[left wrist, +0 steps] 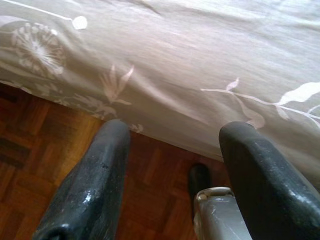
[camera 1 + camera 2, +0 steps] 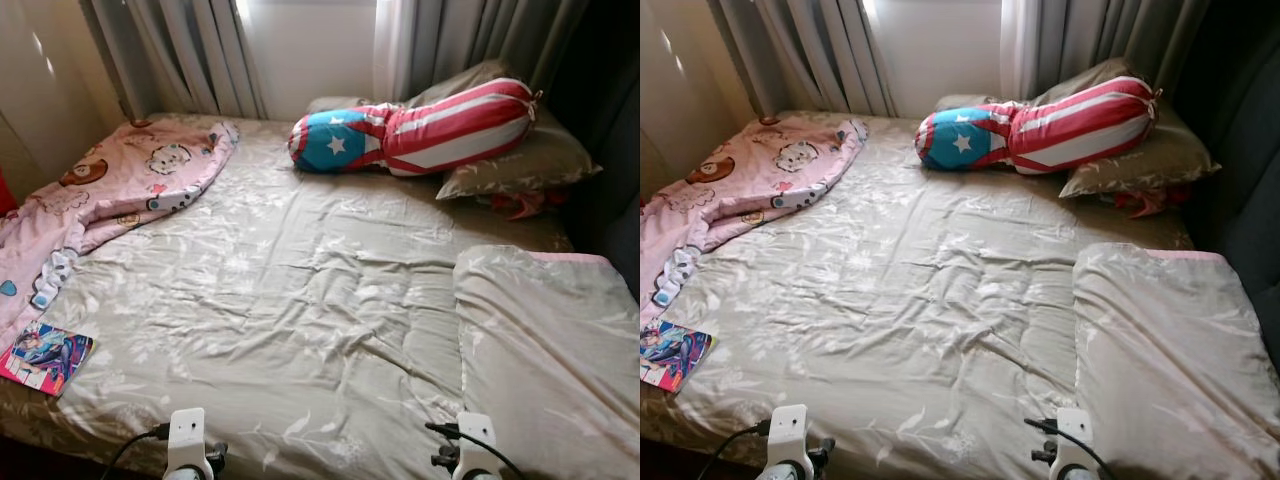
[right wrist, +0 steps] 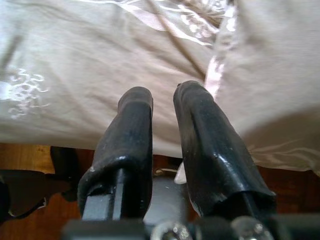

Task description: Clean up the room

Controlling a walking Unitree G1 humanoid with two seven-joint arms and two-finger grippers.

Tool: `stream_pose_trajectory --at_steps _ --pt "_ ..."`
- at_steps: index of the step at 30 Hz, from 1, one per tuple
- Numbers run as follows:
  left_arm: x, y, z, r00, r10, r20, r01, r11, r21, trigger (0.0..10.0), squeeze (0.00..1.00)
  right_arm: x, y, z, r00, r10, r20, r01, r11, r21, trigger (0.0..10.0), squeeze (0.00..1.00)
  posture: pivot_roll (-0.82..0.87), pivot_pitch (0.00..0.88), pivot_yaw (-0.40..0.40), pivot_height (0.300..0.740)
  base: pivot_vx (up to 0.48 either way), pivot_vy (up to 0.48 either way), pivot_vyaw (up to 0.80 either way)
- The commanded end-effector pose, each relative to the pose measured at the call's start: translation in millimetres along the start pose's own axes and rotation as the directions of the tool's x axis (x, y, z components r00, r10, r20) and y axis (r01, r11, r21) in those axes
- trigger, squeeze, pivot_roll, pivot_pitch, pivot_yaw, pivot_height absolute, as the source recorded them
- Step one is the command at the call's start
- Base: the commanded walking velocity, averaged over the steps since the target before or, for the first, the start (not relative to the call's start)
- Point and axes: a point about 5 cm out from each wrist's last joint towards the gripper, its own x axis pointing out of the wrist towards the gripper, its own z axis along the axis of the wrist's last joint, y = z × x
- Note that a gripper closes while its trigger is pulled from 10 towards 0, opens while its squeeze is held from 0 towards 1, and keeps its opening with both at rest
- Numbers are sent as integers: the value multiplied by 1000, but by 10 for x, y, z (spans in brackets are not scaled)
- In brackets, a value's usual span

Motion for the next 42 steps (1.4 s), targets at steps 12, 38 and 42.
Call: stream_pose_trajectory --at_steps 12,38,42 --pt "3 4 -3 1000 8 -12 -8 1000 -9 10000 0 3 21 6 1000 4 -1 -4 1000 12 10000 0 -71 43 26 740 0 234 0" --pt "5 11 7 1000 11 -7 -11 1000 -6 10000 0 3 22 4 1000 2 -2 -2 1000 18 10000 0 -69 49 29 740 0 185 0" --pt "5 13 6 1000 11 -9 -11 1000 -9 10000 0 3 26 4 1000 3 -2 -3 1000 17 10000 0 -68 49 30 740 0 0 0"
